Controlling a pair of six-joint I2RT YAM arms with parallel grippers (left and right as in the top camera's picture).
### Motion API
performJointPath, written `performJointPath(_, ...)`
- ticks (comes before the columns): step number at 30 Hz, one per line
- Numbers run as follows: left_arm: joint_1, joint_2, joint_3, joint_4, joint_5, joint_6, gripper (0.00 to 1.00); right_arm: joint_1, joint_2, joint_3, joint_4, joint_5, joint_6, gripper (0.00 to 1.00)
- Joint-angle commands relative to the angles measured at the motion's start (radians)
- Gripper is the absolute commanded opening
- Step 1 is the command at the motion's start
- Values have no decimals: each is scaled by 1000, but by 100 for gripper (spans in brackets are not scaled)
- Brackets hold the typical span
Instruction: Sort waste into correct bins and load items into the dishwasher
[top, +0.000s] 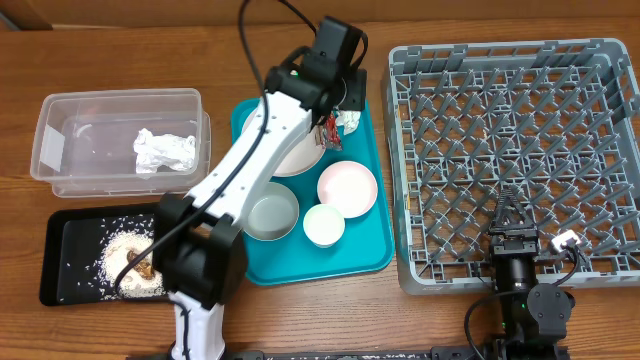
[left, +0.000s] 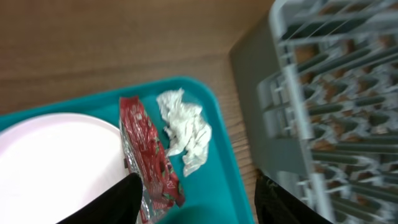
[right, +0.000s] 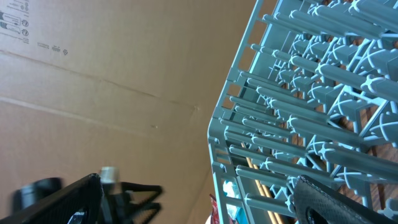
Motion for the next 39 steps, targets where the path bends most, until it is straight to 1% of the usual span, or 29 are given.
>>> performJointPath(1,-2,92,0,7,-16,0,62,-3,-7,-10,7,13,-11,100)
performJointPath(4,-4,137,0,15,-17,26,57,-3,-7,-10,7,13,-11,100)
performJointPath(10,-5,168,0,45,-43,45,57,-3,-7,-10,7,13,-11,100)
performJointPath(17,-11,196,0,71,-43,46,57,-3,-7,-10,7,13,-11,100)
performJointPath(25,-11,253,0,141,-43,50,57,-3,-7,-10,7,13,-11,100)
performJointPath(32,-11,259,0,159,-47,53,57,-3,-7,-10,7,13,-11,100)
performJointPath(39,-15,260,0,159,-39,52,51,-3,-7,-10,7,13,-11,100)
